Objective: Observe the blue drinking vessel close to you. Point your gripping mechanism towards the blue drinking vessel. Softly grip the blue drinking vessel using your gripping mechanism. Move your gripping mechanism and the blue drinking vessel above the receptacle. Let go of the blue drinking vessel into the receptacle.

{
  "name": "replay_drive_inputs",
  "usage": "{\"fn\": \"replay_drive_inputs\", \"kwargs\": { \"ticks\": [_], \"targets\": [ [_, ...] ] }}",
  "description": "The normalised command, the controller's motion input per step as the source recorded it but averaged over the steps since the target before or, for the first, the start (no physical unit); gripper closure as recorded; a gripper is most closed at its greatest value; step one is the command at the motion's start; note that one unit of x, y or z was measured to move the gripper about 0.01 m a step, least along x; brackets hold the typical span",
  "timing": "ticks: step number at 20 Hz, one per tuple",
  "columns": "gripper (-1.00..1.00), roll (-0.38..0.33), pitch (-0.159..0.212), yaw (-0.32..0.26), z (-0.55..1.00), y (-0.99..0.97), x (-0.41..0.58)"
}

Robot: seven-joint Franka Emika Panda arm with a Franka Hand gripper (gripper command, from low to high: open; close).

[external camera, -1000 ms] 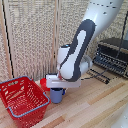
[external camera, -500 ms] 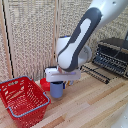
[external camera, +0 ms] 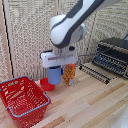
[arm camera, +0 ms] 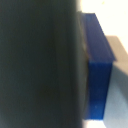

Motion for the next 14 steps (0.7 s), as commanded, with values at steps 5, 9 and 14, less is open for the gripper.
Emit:
{"fn": "replay_drive_inputs", "kwargs": {
  "ticks": [5,9,14],
  "targets": [
    [1.00,0.036,0.177,0.063,0.69,0.76,0.409],
    [1.00,0.002,0.129,0.028,0.64,0.88,0.283],
    [1.00,0.000,0.066,0.010,0.51,0.90,0.235]
  ]
}}
